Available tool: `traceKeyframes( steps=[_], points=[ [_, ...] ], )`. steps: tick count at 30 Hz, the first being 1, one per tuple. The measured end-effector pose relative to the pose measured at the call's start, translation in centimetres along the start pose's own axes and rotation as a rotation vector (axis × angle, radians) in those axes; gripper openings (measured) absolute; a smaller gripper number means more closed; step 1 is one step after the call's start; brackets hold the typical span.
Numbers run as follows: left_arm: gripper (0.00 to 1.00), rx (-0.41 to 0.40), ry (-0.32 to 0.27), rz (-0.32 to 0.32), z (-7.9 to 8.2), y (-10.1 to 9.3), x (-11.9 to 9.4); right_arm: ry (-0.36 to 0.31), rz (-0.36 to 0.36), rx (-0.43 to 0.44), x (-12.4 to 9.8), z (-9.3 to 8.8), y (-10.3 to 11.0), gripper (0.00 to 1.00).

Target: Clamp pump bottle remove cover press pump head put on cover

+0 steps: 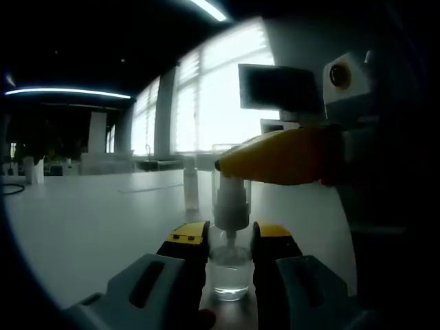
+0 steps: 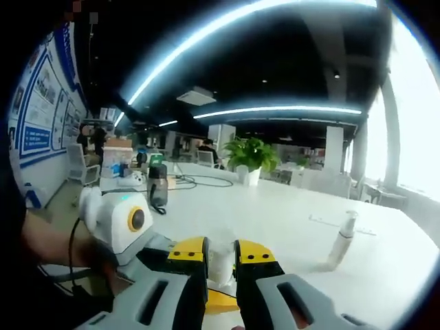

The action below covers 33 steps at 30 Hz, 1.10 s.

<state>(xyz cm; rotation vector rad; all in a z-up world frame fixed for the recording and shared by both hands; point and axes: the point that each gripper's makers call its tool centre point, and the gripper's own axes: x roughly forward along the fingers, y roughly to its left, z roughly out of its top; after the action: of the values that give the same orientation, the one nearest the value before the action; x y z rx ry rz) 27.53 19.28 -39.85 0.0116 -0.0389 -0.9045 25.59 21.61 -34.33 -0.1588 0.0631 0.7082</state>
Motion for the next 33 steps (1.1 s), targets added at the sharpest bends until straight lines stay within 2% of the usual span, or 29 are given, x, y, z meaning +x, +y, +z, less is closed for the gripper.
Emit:
traceKeyframes(
  steps=[19,24,26,28,33],
  points=[
    [0.16,0.0,0.001,0.001,0.0,0.0,0.0,-0.025,0.005,0.012,0.0,-0.2,-0.1,0.11],
    [0.16,0.001,0.001,0.001,0.0,0.0,0.0,-0.004,0.014,-0.005,0.0,-0.8,0.0,0.11],
    [0.16,0.0,0.001,0.001,-0.1,0.0,0.0,0.001,0.023,-0.014,0.0,-1.0,0.1,0.13],
    [0.16,0.0,0.001,0.001,0.0,0.0,0.0,-0.011,0.041,0.019,0.0,-1.0,0.4,0.18],
    [0.16,0.0,0.001,0.002,0.0,0.0,0.0,-0.03,0.022,0.003,0.0,-0.6,0.3,0.21]
  ],
)
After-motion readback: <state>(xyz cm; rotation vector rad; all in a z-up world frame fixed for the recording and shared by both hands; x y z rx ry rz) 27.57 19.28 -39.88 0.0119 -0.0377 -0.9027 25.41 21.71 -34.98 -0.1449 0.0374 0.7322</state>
